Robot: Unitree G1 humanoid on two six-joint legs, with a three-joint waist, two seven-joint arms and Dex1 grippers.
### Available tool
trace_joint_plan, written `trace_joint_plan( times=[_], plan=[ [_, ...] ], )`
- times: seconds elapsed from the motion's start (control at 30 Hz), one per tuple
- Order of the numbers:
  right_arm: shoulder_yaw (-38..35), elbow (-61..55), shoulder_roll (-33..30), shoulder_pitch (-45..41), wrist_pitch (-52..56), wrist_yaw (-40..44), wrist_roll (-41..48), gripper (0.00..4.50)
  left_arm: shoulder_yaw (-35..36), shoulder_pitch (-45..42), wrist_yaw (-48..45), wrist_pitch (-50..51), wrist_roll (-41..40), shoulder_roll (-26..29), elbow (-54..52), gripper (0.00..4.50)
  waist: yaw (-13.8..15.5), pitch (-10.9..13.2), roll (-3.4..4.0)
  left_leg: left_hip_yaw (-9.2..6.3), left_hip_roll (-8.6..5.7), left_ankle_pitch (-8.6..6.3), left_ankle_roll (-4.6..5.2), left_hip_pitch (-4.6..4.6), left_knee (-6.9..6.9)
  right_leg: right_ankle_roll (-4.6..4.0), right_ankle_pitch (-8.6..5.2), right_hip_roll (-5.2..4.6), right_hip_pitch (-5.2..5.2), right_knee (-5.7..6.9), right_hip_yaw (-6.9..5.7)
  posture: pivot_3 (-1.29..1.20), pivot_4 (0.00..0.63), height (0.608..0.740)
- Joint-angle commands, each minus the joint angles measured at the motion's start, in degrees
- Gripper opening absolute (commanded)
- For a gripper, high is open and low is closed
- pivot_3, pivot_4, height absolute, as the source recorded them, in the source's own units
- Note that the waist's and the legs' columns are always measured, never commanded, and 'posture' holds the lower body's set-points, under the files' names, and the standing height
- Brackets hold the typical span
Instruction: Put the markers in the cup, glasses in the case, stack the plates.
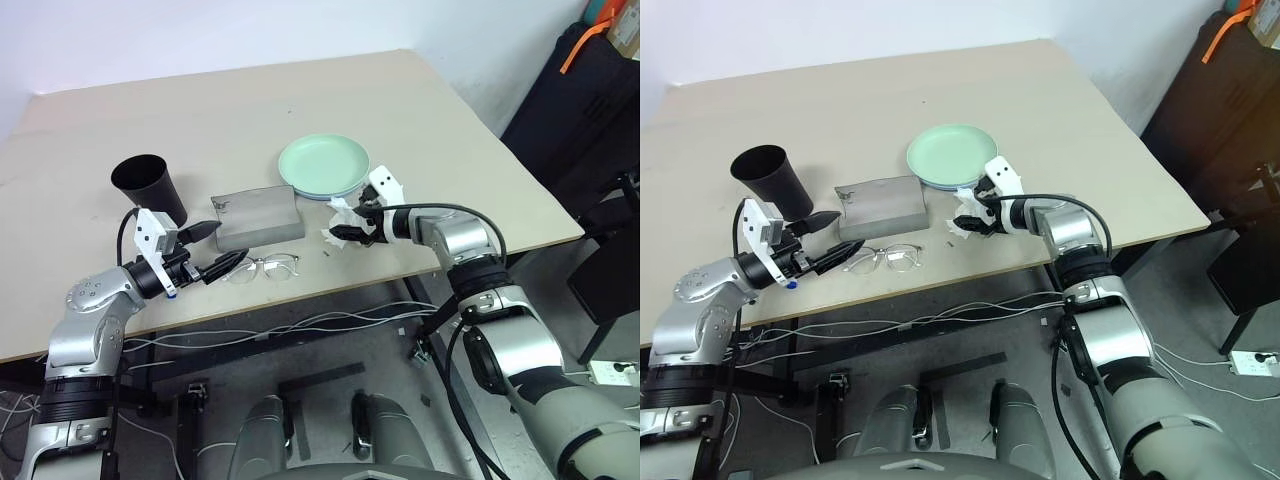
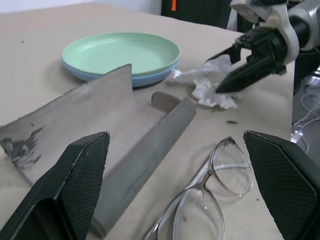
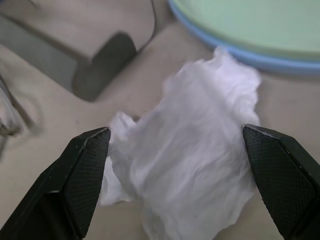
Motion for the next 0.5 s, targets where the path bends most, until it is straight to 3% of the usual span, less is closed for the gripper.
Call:
trace_joint_plan(
  times=[0.03,0.13,0.5],
  plan=[
    [-1.6,-3.0,0.3,0.3,-5.8,-1.9,0.8,4.37,0.8,-0.9,0.4,-1.7,-0.1,0.0,-0.9,4.50,0.0,0.0,0.00,0.00,0.00,0.00,0.00,0.00,0.00,0.00,0.00,0.00,0.00,0.00,0.00,0.00,0.150,0.740],
    [-3.2,-5.0,0.1,1.6,-12.0,-5.6,0.7,4.37,0.9,-0.5,0.3,-2.5,-0.1,-0.4,-0.8,4.50,0.0,0.0,0.00,0.00,0.00,0.00,0.00,0.00,0.00,0.01,0.00,0.00,0.00,0.00,0.00,0.00,0.150,0.740],
    [-8.9,-3.8,0.5,0.3,-13.5,-4.4,7.6,4.37,0.9,0.4,0.8,-2.2,-0.4,-0.4,-1.7,4.50,0.0,0.0,0.00,0.00,0.00,0.00,0.00,0.01,0.00,0.01,0.00,0.00,0.00,0.00,0.00,0.00,0.150,0.740]
  ],
)
